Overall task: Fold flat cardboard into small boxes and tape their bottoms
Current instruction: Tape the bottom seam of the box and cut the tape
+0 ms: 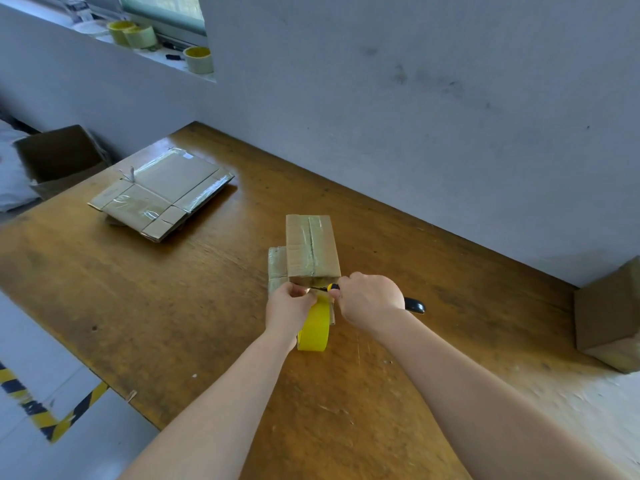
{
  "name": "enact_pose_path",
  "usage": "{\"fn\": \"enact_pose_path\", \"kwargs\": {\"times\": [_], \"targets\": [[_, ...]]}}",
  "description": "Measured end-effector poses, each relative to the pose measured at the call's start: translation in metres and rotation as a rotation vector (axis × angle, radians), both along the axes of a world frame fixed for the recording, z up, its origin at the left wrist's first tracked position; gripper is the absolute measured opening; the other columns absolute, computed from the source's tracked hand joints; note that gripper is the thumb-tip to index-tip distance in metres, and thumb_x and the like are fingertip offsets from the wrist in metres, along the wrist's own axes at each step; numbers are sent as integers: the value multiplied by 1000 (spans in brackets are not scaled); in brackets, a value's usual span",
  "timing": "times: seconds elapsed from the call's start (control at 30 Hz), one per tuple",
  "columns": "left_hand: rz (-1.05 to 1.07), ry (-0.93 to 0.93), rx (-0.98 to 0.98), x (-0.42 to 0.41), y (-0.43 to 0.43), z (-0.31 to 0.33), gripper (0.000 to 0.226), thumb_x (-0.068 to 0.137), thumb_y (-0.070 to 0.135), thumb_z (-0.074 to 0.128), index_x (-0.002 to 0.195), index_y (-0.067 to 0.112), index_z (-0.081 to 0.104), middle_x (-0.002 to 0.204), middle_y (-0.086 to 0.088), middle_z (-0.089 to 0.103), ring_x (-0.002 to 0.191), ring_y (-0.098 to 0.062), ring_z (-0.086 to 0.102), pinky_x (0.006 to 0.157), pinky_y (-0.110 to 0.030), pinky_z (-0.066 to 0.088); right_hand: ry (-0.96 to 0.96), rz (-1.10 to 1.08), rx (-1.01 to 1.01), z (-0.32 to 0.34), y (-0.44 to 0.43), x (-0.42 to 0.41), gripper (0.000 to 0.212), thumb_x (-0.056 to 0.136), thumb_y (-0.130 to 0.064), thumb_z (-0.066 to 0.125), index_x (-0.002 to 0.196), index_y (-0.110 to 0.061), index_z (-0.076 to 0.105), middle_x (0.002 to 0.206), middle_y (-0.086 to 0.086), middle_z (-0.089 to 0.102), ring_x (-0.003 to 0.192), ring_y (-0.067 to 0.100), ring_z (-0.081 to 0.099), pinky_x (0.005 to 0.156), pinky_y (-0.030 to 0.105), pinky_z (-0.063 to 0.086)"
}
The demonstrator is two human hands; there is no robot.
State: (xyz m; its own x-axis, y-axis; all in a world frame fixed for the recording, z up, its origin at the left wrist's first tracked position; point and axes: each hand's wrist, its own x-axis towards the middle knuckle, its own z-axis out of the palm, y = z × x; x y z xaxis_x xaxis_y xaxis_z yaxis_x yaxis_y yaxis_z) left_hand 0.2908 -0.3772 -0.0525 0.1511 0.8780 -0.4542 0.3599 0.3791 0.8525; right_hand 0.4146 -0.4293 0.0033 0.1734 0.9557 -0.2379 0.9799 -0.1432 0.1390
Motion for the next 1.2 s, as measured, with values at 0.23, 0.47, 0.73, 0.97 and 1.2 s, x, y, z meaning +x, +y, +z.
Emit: {"fn": "enact_pose_path", "kwargs": {"times": [0.23, 0.47, 0.73, 0.97, 1.2], "targets": [[-84, 59, 31, -2, 5, 2, 10, 82, 23, 70, 88, 19, 63, 92, 2, 63, 88, -17, 57, 77, -36, 50, -39, -103, -132, -8, -1, -2, 20, 98, -15, 48, 98, -12, 67, 92, 4, 66, 73, 22, 58, 61, 30, 46], [-154, 112, 44, -7, 10, 5, 10, 81, 18, 69, 90, 18, 66, 93, 0, 63, 85, -13, 56, 61, -25, 41, 241, -265, -41, -56, -40, 8, 35, 100, -46, 42, 115, -19, 58, 104, 4, 59, 96, 27, 62, 67, 35, 49], [-200, 136, 36, -10, 16, 7, 8, 83, 20, 69, 91, 20, 66, 95, 2, 62, 91, -14, 56, 66, -26, 42, 236, -284, 136, -60, -41, 3, 51, 89, -58, 54, 122, -20, 53, 119, 3, 56, 112, 23, 51, 85, 33, 46], [-173, 104, 11, -12, 21, 8, 5, 80, 17, 68, 83, 14, 66, 89, -5, 65, 86, -21, 60, 74, -35, 48, 345, -104, 421, -29, 23, -14, 66, 87, -44, 65, 143, -22, 38, 153, 6, 33, 143, 26, 27, 114, 41, 29], [-194, 88, 11, -12, 25, 8, 3, 84, 19, 65, 81, 18, 64, 86, -1, 66, 83, -16, 58, 71, -29, 47, 218, -39, 380, -41, 38, -15, 50, 83, -38, 72, 126, -19, 55, 134, 8, 52, 129, 29, 43, 100, 43, 43]]}}
